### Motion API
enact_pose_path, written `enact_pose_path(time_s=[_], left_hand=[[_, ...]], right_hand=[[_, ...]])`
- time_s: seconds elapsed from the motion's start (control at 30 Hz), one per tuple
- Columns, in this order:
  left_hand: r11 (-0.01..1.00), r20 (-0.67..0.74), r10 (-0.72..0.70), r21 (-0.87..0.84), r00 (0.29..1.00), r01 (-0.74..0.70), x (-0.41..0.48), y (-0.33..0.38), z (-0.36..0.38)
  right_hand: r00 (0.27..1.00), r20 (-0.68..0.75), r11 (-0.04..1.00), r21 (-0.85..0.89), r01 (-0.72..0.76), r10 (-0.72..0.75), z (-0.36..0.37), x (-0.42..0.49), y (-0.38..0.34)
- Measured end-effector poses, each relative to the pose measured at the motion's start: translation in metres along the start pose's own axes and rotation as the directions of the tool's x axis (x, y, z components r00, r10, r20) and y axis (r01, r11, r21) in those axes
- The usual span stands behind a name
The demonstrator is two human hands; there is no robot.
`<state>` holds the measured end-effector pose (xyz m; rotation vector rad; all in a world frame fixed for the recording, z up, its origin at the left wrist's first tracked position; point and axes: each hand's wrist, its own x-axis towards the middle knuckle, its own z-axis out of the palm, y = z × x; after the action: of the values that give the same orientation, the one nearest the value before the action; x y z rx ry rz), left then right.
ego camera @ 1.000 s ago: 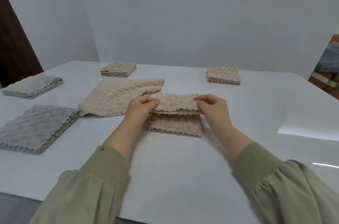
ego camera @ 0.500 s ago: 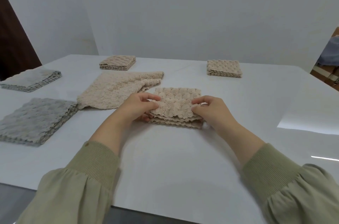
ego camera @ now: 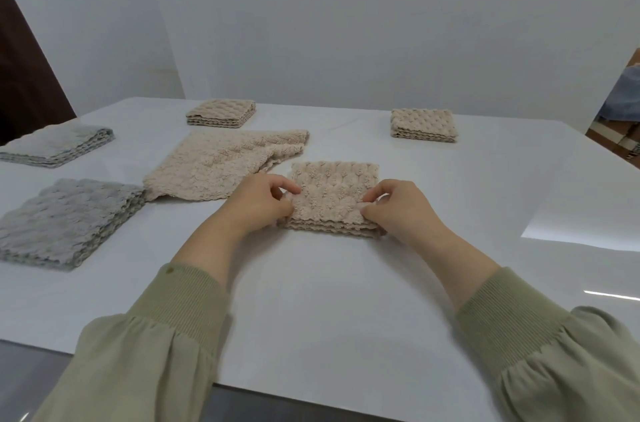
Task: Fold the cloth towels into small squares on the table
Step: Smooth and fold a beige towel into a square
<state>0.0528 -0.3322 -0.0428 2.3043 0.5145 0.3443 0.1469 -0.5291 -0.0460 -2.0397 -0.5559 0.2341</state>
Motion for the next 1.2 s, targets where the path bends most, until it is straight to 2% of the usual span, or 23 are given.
enact_pose_path(time_s=[0.07, 0.17, 0.23, 0.33, 0.4, 0.47, 0.53, 0.6, 0.67, 1.03, 1.1, 1.2], left_hand=[[0.961, -0.090, 0.167, 0.240, 0.982, -0.142, 0.001, -0.002, 0.006], [0.891, -0.193, 0.406, 0.302, 0.893, -0.339, 0.003, -0.002, 0.016], [0.853, -0.125, 0.451, 0.350, 0.883, -0.386, 0.006, -0.001, 0.023], [0.784, 0.125, 0.373, 0.488, 0.919, -0.385, 0.012, -0.005, 0.035], [0.785, 0.209, 0.292, 0.505, 0.933, -0.358, 0.014, -0.008, 0.040], [0.792, 0.217, 0.278, 0.498, 0.936, -0.352, 0.014, -0.008, 0.041], [0.806, 0.216, 0.276, 0.478, 0.937, -0.348, 0.013, -0.008, 0.040], [0.816, 0.217, 0.267, 0.467, 0.939, -0.340, 0.012, -0.007, 0.039], [0.821, 0.218, 0.261, 0.463, 0.941, -0.335, 0.012, -0.007, 0.039], [0.844, 0.223, 0.240, 0.434, 0.945, -0.317, 0.012, -0.007, 0.039], [0.841, 0.223, 0.242, 0.438, 0.944, -0.319, 0.012, -0.008, 0.040], [0.838, 0.224, 0.235, 0.446, 0.946, -0.314, 0.014, -0.008, 0.040]], right_hand=[[0.999, 0.000, 0.980, -0.192, 0.051, -0.052, 0.003, 0.001, 0.003], [0.996, 0.017, 0.949, -0.302, 0.091, -0.090, 0.004, 0.001, 0.004], [0.993, 0.031, 0.936, -0.332, 0.120, -0.116, 0.004, 0.001, 0.003], [0.988, 0.061, 0.912, -0.379, 0.155, -0.143, 0.001, 0.002, 0.001], [0.979, 0.059, 0.877, -0.436, 0.201, -0.195, -0.004, 0.003, -0.002], [0.956, 0.067, 0.837, -0.468, 0.284, -0.287, -0.012, 0.004, -0.006], [0.931, 0.147, 0.812, -0.456, 0.364, -0.334, -0.022, 0.002, -0.011], [0.913, 0.265, 0.784, -0.471, 0.404, -0.311, -0.027, -0.001, -0.013], [0.903, 0.322, 0.741, -0.524, 0.420, -0.284, -0.028, -0.002, -0.012], [0.888, 0.317, 0.638, -0.618, 0.460, -0.333, -0.018, -0.004, -0.012], [0.869, 0.326, 0.588, -0.641, 0.493, -0.373, -0.018, -0.005, -0.013], [0.822, 0.359, 0.457, -0.698, 0.551, -0.443, -0.017, -0.005, -0.016]])
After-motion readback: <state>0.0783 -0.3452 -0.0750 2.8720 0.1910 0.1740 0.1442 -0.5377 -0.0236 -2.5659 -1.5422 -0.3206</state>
